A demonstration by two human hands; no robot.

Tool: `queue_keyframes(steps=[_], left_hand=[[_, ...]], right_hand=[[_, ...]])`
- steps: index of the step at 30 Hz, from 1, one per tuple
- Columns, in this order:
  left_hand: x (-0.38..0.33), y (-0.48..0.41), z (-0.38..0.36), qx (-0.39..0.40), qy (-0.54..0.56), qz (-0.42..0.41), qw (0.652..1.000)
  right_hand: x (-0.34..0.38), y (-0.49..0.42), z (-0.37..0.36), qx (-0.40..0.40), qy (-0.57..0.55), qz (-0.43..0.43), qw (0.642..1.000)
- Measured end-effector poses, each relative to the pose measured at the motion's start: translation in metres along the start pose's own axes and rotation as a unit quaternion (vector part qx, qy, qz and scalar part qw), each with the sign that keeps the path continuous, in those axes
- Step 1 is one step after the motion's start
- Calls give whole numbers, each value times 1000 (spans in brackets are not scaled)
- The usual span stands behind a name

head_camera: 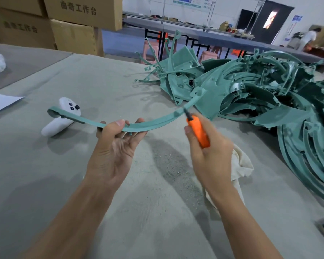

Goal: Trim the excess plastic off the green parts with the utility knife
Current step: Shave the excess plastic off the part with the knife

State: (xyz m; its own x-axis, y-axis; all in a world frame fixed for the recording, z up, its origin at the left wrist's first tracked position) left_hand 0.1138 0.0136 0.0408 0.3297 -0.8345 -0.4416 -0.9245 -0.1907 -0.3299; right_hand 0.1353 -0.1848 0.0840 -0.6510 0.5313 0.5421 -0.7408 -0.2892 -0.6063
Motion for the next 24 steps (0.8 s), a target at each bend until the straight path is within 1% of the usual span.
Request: queue_keyframes(steps=[1, 3, 6, 11, 13, 16, 19, 21, 24], left_hand=[[0, 0, 1, 0, 2, -1, 1000], [1, 0, 1, 0, 7, 0, 1000], [3, 0, 1, 4, 6, 10, 1000], [2, 0, 0, 8, -2, 5, 1000], [1, 1, 0, 2, 3, 0, 1000], [-1, 0, 2, -14, -4, -8, 1000], [-4, -1, 3, -19, -20, -16, 1000], [-2, -2, 2, -13, -2, -13, 1000], [0, -2, 2, -8, 6, -13, 1000]], right_hand=[[-8, -2, 8, -19, -15, -17, 1000], [-18, -5, 24, -52, -11, -34, 998], [-22, -8, 31, -69, 10, -40, 997], [-14, -6, 22, -51, 34, -28, 998], [-3, -1, 8, -18, 42, -14, 999], [19, 9, -18, 34, 66, 31, 997], [27, 12, -29, 59, 46, 48, 996], [18, 9, -23, 51, 23, 30, 998], [-8, 1, -4, 15, -18, -34, 999]])
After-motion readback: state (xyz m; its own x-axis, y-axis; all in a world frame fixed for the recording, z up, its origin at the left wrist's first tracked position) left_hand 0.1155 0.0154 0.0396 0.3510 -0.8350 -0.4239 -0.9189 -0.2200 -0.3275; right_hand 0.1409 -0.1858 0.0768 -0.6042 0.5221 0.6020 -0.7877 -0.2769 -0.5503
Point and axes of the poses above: each hand's wrist, its own y-axis away from the middle knuckle, its own z-axis out of the back of the hand, x = y × z, the point moved 8 cm from there along -y, towards the middle knuckle, and after that the axes turned 14 degrees about x, right-handed, at the moved point
